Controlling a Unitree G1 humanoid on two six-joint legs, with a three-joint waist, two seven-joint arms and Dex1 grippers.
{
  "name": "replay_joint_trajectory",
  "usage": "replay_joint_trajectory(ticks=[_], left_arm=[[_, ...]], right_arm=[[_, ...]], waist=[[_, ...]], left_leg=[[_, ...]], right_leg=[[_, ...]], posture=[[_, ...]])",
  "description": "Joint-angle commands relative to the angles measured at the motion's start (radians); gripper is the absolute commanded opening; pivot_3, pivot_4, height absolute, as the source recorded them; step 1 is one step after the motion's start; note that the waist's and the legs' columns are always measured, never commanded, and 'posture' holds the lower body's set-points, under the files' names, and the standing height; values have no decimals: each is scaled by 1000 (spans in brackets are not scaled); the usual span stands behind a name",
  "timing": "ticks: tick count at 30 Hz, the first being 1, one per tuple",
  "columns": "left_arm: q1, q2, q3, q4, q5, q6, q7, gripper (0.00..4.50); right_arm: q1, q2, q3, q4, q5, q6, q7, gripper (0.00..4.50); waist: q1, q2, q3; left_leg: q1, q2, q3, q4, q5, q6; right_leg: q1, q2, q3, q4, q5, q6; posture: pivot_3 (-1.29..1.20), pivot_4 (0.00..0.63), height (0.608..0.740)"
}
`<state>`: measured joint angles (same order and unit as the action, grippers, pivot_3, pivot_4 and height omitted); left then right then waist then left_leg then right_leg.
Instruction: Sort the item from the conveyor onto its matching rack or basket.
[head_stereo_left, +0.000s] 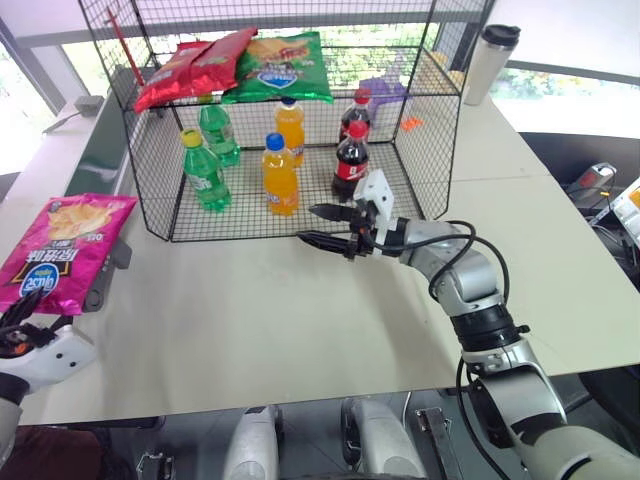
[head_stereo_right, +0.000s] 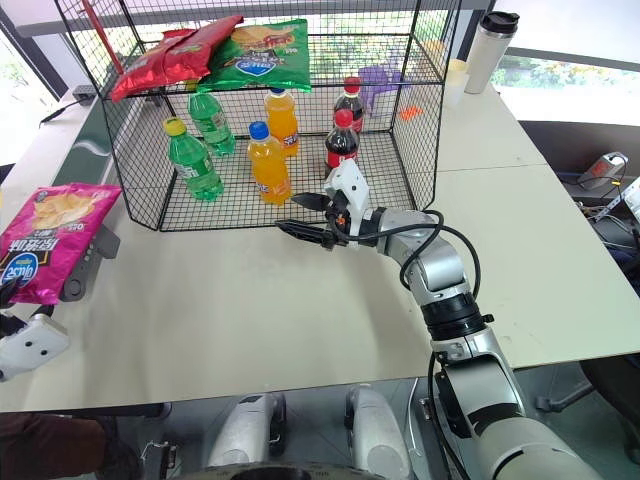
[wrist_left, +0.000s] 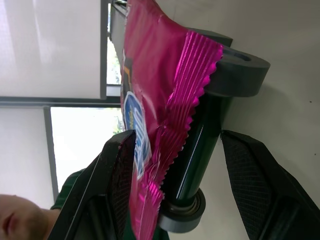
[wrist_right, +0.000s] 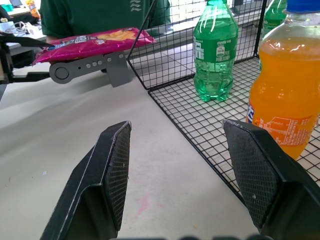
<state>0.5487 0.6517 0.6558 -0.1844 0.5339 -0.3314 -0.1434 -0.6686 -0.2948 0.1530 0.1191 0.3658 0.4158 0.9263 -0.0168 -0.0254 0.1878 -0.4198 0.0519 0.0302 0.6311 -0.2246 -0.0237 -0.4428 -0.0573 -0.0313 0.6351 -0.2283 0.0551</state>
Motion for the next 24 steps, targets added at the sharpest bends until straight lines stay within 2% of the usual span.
replay_joint_trajectory(ticks=[1, 5, 11, 24], left_arm=[[9, -6, 82, -60, 1, 9, 53, 2789], [-1, 3, 89, -65, 12, 16, 65, 2789], [-30, 47, 15, -4, -11, 23, 8, 2789], [-168, 118, -84, 109, 14, 40, 35, 2789]], right_arm=[[-4, 7, -7, -25, 2, -14, -1, 2976], [-5, 12, -4, -20, 2, -16, 2, 2976], [0, 18, -5, -22, 0, -17, -5, 2976], [19, 18, -14, -51, 1, -10, -37, 2976]], waist=[[3, 0, 0], [3, 0, 0], [2, 0, 0], [3, 0, -1]], left_leg=[[0, 0, 0, 0, 0, 0], [1, 0, 0, 0, 0, 0], [1, 0, 0, 0, 0, 0], [4, 0, 0, 0, 0, 0]], right_leg=[[0, 0, 0, 0, 0, 0], [1, 0, 0, 0, -1, -2], [1, 0, 0, 1, 0, 0], [3, 0, 0, 2, 0, 0]], posture=[[0, 150, 740], [0, 150, 740], [0, 150, 740], [0, 150, 740]])
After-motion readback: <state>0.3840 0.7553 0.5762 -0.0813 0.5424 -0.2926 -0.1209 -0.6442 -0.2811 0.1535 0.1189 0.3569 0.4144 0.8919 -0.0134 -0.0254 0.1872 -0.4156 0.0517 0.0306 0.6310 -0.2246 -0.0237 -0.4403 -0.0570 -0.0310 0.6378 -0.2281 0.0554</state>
